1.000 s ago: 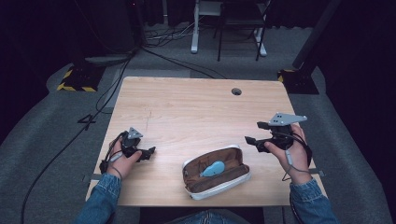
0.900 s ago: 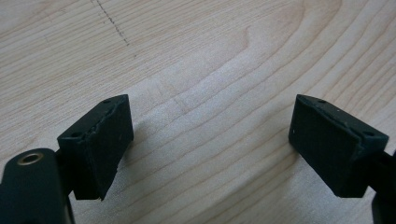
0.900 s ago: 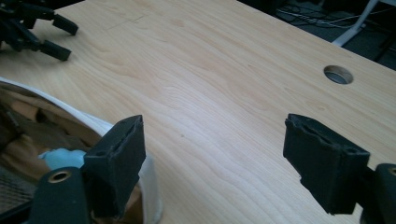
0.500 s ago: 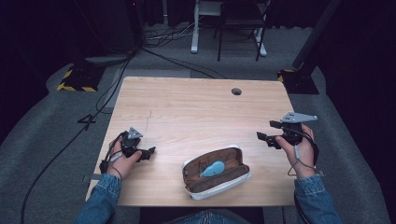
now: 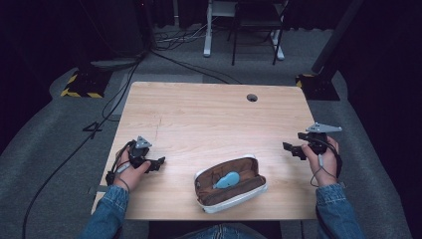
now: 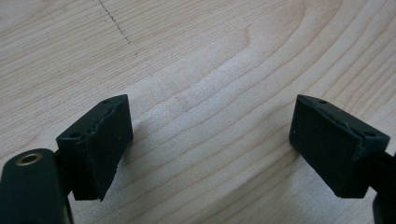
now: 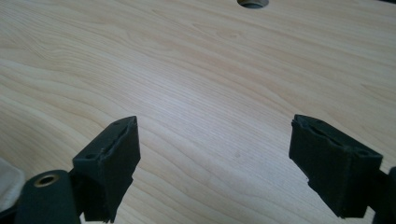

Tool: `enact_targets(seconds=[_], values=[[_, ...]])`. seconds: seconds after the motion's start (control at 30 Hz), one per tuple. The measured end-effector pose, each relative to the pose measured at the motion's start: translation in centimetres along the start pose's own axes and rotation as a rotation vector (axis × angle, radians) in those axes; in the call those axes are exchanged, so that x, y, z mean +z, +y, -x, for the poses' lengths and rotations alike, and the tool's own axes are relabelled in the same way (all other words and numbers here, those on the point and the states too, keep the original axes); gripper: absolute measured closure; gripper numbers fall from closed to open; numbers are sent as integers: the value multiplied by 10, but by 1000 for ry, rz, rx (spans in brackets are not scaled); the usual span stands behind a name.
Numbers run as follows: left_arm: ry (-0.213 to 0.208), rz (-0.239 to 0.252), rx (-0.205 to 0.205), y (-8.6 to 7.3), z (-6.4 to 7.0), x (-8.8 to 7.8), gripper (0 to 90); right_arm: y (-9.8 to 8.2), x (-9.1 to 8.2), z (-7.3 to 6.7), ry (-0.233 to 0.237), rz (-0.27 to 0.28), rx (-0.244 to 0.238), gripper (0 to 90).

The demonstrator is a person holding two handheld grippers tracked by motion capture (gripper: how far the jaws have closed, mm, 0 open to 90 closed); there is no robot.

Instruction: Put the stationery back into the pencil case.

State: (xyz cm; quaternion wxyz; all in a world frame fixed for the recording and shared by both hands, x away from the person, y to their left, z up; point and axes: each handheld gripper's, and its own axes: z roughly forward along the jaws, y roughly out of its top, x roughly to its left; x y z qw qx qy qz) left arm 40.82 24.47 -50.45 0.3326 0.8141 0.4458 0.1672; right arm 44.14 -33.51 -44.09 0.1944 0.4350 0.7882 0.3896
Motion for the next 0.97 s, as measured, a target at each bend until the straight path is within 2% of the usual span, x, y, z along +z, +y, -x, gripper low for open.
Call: enact_targets(seconds=[0.3,0.63,0.67,0.83,0.87,0.97], values=[[-2,0,-5,0,0,1,129,-19,13,14,-37,-52,26,168],[-2,-3,-4,2,0,2,116,-34,26,22,-70,-79,43,167],[-1,-4,-1,2,0,2,112,-37,28,23,-90,-105,33,168],[0,-4,0,2,0,3,107,-39,30,24,-94,-130,39,166],[-2,-3,-2,2,0,3,106,-42,33,24,-99,-159,32,154],[-1,-7,5,3,0,3,102,-45,36,23,-107,-139,54,101]])
